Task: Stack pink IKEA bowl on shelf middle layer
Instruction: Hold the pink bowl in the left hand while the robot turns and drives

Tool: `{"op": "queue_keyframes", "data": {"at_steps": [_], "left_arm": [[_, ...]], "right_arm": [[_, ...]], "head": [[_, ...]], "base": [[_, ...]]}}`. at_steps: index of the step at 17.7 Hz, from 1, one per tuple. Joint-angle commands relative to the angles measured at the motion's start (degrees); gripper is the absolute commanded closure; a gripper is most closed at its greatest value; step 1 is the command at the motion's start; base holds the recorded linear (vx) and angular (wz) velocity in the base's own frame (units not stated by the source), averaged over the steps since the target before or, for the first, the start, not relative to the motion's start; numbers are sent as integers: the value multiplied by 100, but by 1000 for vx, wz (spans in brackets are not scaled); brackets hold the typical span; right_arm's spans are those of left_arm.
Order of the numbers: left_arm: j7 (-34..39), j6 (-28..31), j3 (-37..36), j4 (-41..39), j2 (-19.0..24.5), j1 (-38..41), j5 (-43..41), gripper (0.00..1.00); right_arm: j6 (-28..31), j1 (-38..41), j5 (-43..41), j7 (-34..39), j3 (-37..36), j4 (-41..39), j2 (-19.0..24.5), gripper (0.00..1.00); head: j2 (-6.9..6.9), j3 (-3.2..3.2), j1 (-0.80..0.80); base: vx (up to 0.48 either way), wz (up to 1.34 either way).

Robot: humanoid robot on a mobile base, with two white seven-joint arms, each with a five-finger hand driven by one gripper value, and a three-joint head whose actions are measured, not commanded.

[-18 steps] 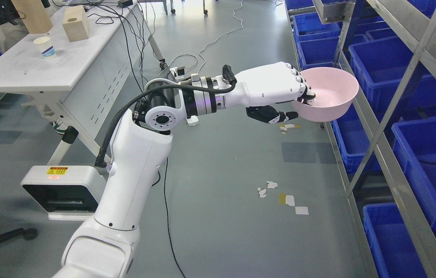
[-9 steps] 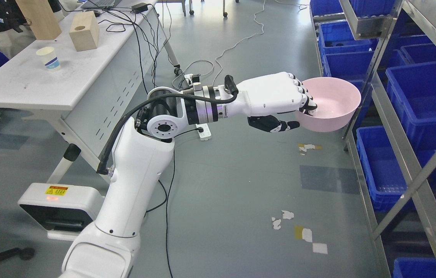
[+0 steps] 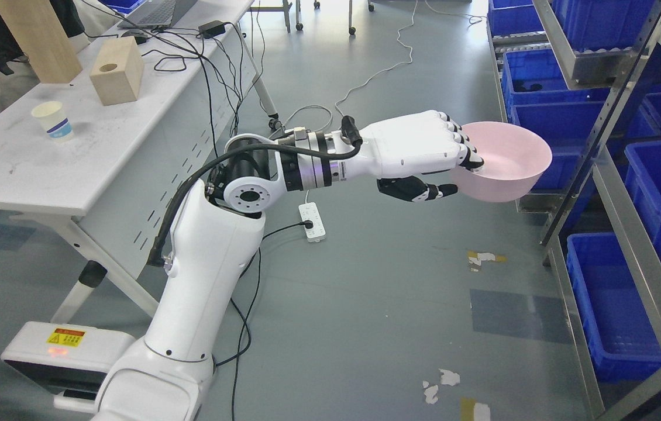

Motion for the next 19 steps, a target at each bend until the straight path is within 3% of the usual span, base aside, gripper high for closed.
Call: {"op": "queue_keyframes", "data": {"at_steps": [1, 9, 19], "left_arm": [[7, -9, -6, -39, 100, 6, 4, 96], [7, 0, -41, -39, 100, -3, 4, 96], [24, -18, -50, -39, 100, -29, 4, 96]], "right_arm": [[3, 2, 3, 4, 26, -100, -100, 0], [3, 2, 3, 4, 26, -100, -100, 0], [3, 2, 3, 4, 26, -100, -100, 0]], "head": [[0, 0, 0], [0, 0, 0], [0, 0, 0]], "base": [[362, -1], [285, -119], [30, -135]]}}
